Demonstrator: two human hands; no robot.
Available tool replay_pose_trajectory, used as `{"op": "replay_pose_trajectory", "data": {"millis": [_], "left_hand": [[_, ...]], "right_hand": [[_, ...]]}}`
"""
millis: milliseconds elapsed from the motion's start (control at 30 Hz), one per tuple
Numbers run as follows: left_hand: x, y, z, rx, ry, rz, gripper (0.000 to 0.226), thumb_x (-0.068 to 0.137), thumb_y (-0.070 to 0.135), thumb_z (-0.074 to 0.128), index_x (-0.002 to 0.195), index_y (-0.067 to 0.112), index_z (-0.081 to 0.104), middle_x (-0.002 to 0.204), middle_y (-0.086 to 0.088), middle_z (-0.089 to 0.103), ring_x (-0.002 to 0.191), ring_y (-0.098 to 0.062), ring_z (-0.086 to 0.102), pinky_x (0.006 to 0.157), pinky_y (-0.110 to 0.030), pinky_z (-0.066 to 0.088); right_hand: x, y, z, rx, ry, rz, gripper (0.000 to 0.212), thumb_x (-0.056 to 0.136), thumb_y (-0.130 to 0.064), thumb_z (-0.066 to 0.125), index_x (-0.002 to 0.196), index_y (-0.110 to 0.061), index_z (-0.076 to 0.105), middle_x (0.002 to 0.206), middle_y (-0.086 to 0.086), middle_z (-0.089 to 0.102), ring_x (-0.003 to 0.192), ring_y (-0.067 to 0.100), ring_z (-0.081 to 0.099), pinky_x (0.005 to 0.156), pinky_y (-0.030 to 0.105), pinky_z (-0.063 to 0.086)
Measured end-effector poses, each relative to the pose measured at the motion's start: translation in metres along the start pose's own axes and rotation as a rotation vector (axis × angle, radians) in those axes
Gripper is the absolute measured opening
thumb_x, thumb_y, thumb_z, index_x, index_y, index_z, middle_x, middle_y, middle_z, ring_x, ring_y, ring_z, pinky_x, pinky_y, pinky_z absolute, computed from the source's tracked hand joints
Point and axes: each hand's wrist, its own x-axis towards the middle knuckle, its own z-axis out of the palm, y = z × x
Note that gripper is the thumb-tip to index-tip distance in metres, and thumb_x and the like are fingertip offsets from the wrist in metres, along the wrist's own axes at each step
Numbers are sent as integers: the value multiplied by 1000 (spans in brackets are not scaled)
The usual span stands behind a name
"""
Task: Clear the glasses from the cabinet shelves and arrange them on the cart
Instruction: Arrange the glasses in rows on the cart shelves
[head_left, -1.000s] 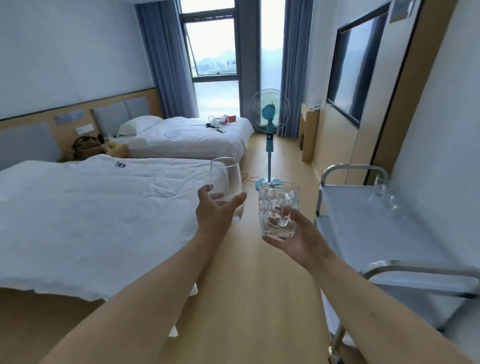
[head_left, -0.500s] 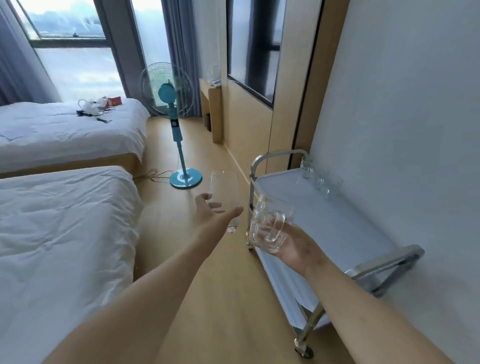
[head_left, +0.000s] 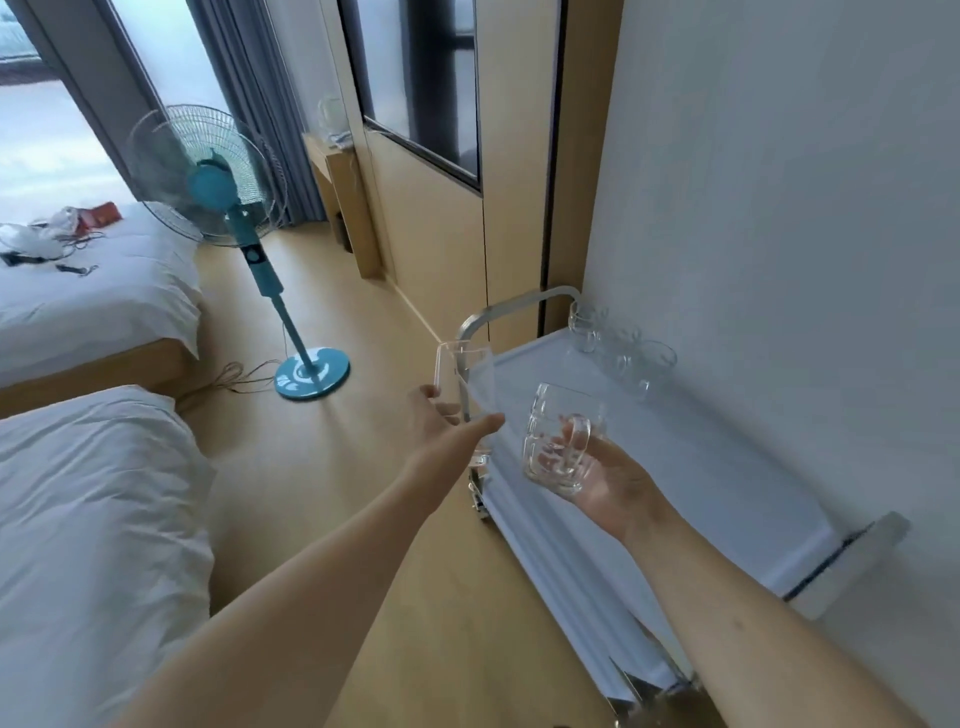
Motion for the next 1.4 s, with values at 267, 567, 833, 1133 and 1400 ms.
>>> {"op": "replay_pose_trajectory", "data": {"millis": [267,567,833,1133,1400], "left_hand": [[94,-18,60,39,-161,-63,90,56,41,93,127,30,38,114,-2,60,102,-16,64,87,-42,57],[199,-17,141,88,-484,-85,87,64,40,93,126,33,33,116,5,55,103,-8,58,65,-23,48],[241,-22,203,196,-748,-10,86,64,37,94,123,34,31,118,7,54,107,-7,57,81,-29,47],[254,-40,266,287,-730,11,86,55,38,94,120,27,38,115,13,52,108,-6,58,87,-34,53],[254,-54,305,434,-682,63,83,57,40,93,117,33,35,114,19,52,107,-8,55,88,-32,49]], "right_hand": [[73,-12,-40,-5,152,-16,89,41,-33,103,117,-13,62,117,18,62,116,42,60,106,68,41],[122,-20,-81,70,554,-82,39,60,-35,88,95,-25,74,97,3,71,90,22,71,87,44,59],[134,-21,-105,140,908,-165,48,62,-24,87,103,-12,66,92,11,61,85,26,56,76,34,44],[149,-50,-180,-88,1198,-135,78,57,-19,94,122,-24,53,115,2,63,96,18,62,72,28,44],[164,-59,-254,-319,1159,-127,104,39,-39,92,129,-40,41,121,-17,52,111,-9,51,86,18,45]]}}
